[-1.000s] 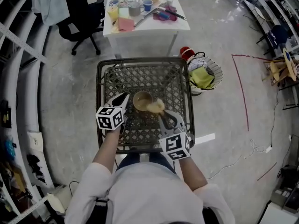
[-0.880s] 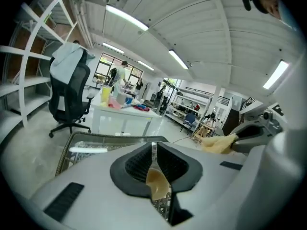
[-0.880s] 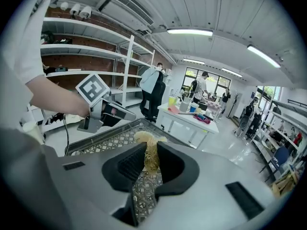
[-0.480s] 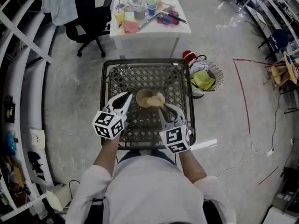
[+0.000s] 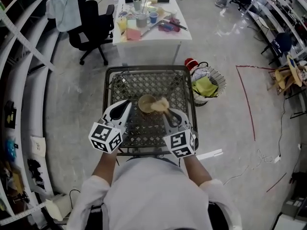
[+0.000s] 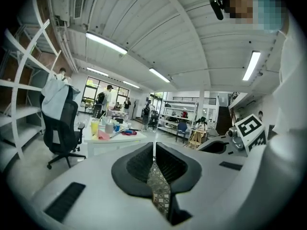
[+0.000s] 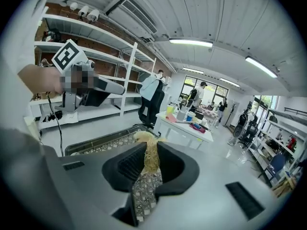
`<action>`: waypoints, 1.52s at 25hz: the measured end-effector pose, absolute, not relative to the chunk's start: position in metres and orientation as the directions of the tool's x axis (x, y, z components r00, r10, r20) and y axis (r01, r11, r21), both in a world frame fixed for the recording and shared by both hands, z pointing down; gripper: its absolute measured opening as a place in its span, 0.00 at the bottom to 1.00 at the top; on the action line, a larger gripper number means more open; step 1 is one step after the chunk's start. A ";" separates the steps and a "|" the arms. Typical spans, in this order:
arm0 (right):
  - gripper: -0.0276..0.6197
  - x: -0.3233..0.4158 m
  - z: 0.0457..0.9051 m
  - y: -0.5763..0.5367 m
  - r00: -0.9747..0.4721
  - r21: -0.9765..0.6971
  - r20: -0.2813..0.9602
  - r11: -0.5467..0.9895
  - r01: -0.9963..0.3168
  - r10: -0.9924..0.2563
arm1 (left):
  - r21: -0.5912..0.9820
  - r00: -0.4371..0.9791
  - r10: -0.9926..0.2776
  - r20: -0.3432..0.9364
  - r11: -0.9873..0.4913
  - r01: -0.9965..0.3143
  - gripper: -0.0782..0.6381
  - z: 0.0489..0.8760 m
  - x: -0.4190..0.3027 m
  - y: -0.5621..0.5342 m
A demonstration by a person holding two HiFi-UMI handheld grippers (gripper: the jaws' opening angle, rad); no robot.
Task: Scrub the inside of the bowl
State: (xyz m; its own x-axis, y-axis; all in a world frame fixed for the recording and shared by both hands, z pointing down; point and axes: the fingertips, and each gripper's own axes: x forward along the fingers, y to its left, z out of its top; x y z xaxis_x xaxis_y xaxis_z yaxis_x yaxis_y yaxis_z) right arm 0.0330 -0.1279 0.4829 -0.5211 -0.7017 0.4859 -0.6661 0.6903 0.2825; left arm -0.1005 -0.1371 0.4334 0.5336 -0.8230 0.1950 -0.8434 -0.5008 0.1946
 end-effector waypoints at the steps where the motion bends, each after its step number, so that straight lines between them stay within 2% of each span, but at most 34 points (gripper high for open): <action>1: 0.17 0.034 0.481 -0.126 -0.520 0.284 0.485 0.689 -0.667 -0.703 | 0.191 0.535 -0.823 0.191 -0.503 -0.843 0.17 0.430 -0.101 -0.134; 13: 0.17 0.034 0.471 -0.112 -0.548 0.260 0.459 0.696 -0.669 -0.699 | 0.223 0.531 -0.828 0.180 -0.492 -0.842 0.17 0.424 -0.092 -0.098; 38: 0.17 0.040 0.462 -0.123 -0.531 0.264 0.438 0.668 -0.696 -0.725 | 0.184 0.519 -0.831 0.201 -0.488 -0.853 0.17 0.432 -0.094 -0.102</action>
